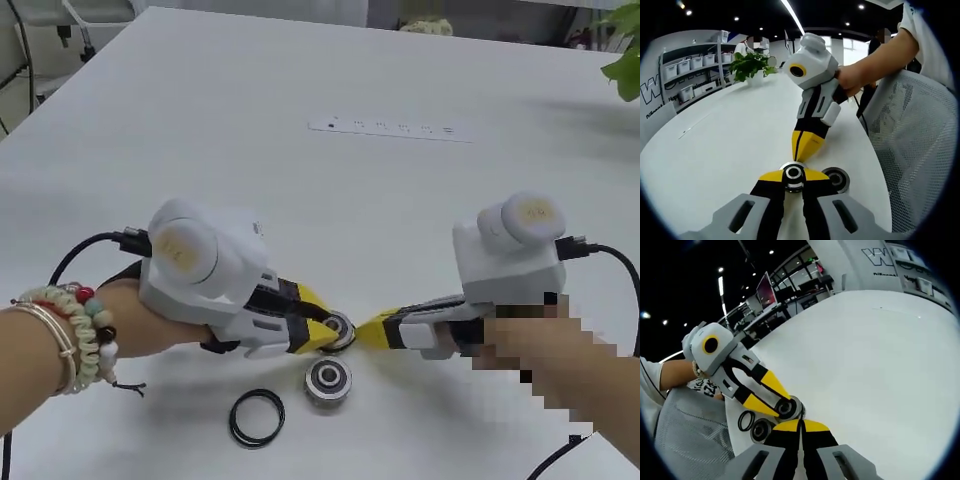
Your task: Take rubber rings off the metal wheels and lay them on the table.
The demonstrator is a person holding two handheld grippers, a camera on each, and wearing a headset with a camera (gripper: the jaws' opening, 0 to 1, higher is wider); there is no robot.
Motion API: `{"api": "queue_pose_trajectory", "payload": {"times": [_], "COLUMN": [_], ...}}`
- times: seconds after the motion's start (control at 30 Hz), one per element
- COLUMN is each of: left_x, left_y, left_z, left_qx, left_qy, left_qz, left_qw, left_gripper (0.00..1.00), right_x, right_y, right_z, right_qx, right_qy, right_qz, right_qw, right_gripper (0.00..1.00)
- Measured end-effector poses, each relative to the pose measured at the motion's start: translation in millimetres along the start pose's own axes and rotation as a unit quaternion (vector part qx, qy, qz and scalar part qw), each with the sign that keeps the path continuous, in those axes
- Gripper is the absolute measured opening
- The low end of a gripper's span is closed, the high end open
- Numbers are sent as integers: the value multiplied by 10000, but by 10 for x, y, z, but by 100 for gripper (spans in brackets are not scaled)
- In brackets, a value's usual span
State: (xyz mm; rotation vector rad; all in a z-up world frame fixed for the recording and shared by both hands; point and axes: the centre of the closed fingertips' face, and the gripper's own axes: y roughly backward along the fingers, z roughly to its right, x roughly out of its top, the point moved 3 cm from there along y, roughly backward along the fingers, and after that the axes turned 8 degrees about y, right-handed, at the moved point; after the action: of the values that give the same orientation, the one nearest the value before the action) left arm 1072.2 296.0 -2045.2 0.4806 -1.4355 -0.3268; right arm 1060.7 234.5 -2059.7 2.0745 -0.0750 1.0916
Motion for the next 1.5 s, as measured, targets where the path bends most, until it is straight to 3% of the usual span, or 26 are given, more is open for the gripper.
{"api": "queue_pose_trajectory", "payload": {"times": [0.43,0.57,0.63,0.7,1.0,1.13,1.3,1.5], "left_x": [-9,-11,-10,-9,-15,-8,-4,-7], "left_y": [10,8,5,4,9,7,4,11], "left_z": [8,13,11,19,22,18,33,37], "left_qx": [145,194,218,232,229,224,295,402], "left_qy": [65,82,91,89,181,293,254,283], "left_qz": [82,90,94,92,138,73,-33,48], "left_qw": [9998,9997,9997,9996,9995,9993,9992,9988], "left_gripper": [7,7,7,7,7,7,7,7], "right_x": [-3,1,-11,-1,2,1,-4,4], "right_y": [-30,-35,-57,-47,-55,-50,-48,-35], "right_z": [17,15,18,20,19,9,2,14], "right_qx": [-38,-92,-201,-344,-521,-445,-370,-372], "right_qy": [-369,-283,-273,23,-255,-316,-74,-263], "right_qz": [43,17,-82,-190,-374,-353,-288,-206], "right_qw": [9993,9996,9994,9992,9976,9979,9989,9987], "right_gripper": [0,0,0,0,0,0,0,0]}}
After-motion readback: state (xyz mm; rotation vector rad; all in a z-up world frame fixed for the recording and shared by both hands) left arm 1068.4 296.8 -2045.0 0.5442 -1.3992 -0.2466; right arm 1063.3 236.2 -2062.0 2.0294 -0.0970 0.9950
